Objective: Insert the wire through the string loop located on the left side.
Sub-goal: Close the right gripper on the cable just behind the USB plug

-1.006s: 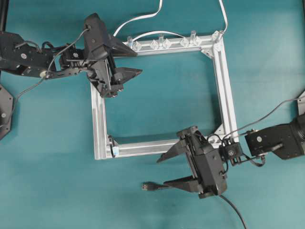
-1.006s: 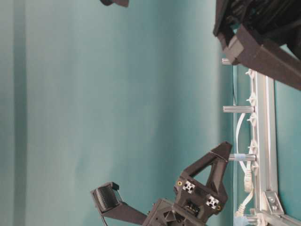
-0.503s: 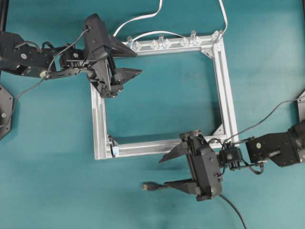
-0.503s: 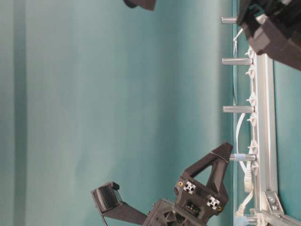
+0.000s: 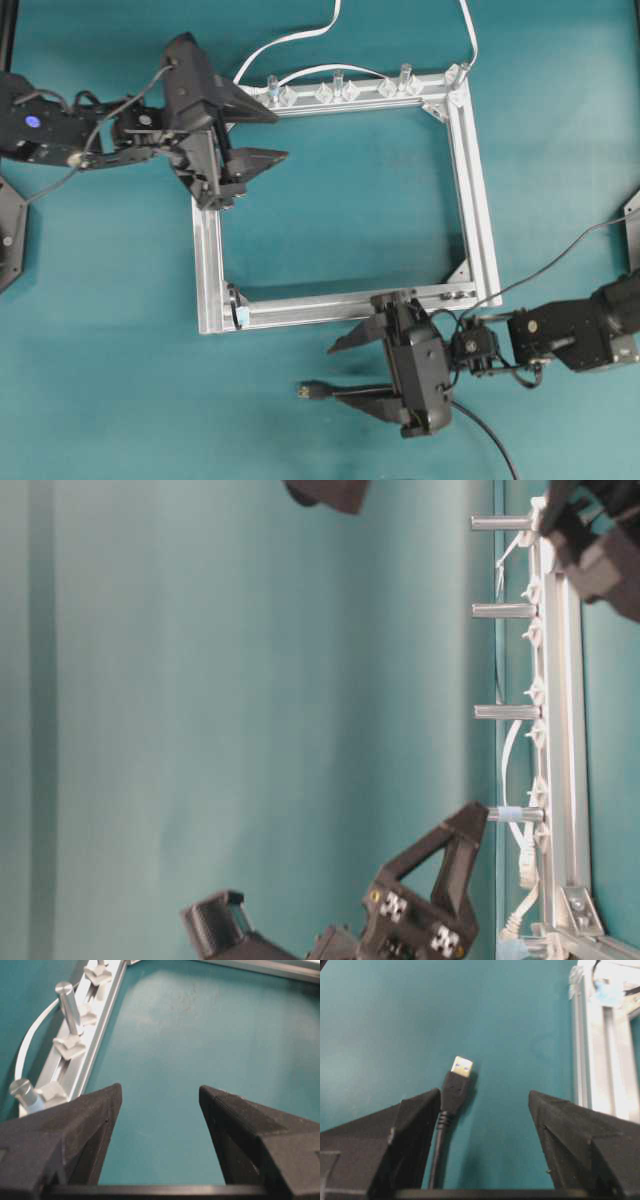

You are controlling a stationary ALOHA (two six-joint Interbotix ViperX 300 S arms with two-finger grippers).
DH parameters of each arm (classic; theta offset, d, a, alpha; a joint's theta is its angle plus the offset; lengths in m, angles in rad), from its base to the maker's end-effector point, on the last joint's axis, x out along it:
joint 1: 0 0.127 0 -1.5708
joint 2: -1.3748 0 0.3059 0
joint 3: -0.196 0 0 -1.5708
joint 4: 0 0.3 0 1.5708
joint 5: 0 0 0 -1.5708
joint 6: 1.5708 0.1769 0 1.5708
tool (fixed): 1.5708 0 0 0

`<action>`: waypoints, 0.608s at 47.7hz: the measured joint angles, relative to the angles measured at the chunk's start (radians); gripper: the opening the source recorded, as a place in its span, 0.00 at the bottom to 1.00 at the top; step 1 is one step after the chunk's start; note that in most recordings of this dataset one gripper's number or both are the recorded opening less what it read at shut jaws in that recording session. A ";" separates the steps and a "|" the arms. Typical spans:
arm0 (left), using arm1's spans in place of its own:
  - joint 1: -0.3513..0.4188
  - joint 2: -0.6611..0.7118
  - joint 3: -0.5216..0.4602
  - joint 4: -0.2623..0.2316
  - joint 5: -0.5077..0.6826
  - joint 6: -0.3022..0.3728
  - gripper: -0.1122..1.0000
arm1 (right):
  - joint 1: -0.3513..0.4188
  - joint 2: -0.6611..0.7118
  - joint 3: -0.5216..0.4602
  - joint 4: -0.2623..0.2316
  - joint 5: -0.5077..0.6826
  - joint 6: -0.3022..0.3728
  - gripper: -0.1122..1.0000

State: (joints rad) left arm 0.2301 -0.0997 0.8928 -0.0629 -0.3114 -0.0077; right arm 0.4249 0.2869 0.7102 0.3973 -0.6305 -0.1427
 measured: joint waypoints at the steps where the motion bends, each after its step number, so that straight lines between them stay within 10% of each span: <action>1: 0.000 -0.006 0.006 0.000 0.000 0.000 0.76 | 0.002 0.005 -0.002 0.005 -0.002 0.000 0.78; 29: -0.018 -0.160 0.120 0.000 0.060 0.000 0.76 | 0.038 0.100 -0.051 0.078 -0.002 0.000 0.78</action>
State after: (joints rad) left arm 0.2117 -0.2592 1.0124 -0.0629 -0.2516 -0.0077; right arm 0.4633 0.3866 0.6596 0.4755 -0.6320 -0.1427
